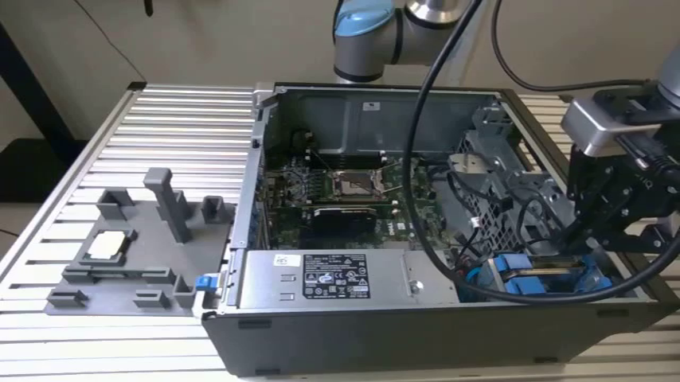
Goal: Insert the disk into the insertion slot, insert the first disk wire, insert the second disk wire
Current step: 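Insert the first disk wire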
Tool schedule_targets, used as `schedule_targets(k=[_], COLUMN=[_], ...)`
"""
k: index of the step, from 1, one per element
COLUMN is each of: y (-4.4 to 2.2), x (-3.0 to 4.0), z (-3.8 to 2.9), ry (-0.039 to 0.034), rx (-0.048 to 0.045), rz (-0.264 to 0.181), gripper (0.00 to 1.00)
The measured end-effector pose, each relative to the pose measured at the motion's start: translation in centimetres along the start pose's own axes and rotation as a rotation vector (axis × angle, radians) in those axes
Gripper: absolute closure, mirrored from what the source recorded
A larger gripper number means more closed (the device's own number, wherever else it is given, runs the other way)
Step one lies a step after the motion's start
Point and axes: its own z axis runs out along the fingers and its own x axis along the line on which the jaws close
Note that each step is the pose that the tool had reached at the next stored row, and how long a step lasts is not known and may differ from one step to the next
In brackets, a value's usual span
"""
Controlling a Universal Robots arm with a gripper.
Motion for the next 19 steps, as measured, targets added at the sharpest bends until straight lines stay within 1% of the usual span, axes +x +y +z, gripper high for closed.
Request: schedule_targets(k=[4, 5, 8, 13, 19], y=[-0.02, -0.08, -0.33, -0.43, -0.48], x=[0.0, 0.0, 0.05, 0.07, 0.08], z=[0.3, 0.38, 0.61, 1.03, 1.37], ry=[-0.0065, -0.0088, -0.0123, -0.0124, -0.0126], rx=[-0.0005, -0.0006, -0.001, -0.0044, -0.0047], rz=[0.02, 0.021, 0.021, 0.022, 0.022], gripper=[0.81, 0.81, 0.81, 0.81, 0.81])
